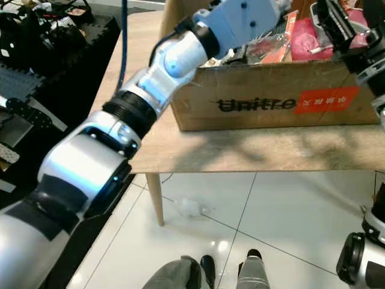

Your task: Picking trash to rubbish bin

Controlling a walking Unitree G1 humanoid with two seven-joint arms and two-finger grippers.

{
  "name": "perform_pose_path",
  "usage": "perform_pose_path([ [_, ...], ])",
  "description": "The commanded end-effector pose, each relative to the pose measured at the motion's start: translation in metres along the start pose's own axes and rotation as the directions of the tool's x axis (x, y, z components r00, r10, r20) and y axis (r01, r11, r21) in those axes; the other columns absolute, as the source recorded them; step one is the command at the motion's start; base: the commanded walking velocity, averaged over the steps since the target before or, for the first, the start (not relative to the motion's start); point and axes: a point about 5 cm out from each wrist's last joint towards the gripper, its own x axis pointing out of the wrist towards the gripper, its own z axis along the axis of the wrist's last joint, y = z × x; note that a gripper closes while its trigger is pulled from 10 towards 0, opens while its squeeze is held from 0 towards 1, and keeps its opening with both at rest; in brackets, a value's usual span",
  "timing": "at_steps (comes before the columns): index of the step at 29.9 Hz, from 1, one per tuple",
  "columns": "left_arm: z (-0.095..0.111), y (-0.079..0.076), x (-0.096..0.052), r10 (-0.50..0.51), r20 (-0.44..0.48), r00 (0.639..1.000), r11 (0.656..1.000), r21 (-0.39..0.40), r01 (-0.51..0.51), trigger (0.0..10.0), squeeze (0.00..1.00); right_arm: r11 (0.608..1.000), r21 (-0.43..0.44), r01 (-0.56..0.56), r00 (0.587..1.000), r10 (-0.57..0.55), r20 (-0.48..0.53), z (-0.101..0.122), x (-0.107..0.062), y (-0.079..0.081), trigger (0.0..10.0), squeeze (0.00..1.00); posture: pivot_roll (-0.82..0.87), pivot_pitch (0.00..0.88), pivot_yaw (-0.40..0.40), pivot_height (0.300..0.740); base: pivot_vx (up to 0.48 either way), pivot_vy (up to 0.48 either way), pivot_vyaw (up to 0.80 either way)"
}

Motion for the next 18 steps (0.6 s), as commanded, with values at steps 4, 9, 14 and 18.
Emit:
perform_pose_path([
  [4, 0.007, 0.002, 0.004, -0.008, 0.027, 1.000, 1.000, -0.010, 0.008, 10.0, 1.00, 0.997, 0.056, 0.051, 0.990, -0.058, 0.130, 0.017, -0.003, -0.010, 10.0, 0.00, -0.19, 0.216, 0.196, 0.740, 0.000, 0.000, 0.00],
  [9, 0.007, 0.005, 0.004, 0.006, 0.024, 1.000, 0.998, 0.061, -0.007, 10.0, 0.35, 0.995, -0.024, 0.100, 0.990, -0.097, 0.104, 0.020, -0.003, -0.016, 10.0, 0.00, -0.19, 0.216, 0.194, 0.740, 0.000, 0.000, 0.00],
  [14, 0.004, 0.002, 0.004, 0.012, 0.016, 1.000, 0.998, 0.057, -0.012, 10.0, 0.00, 0.983, -0.135, 0.128, 0.992, -0.127, 0.017, 0.008, -0.001, -0.018, 10.0, 0.00, -0.19, 0.215, 0.193, 0.740, 0.000, 0.000, 0.00],
  [18, 0.000, -0.002, 0.002, 0.015, -0.002, 1.000, 0.999, 0.044, -0.015, 10.0, 0.00, 0.956, -0.267, 0.125, 0.985, -0.152, -0.082, -0.004, -0.003, -0.021, 10.0, 0.00, -0.19, 0.214, 0.189, 0.740, 0.000, 0.000, 0.00],
])
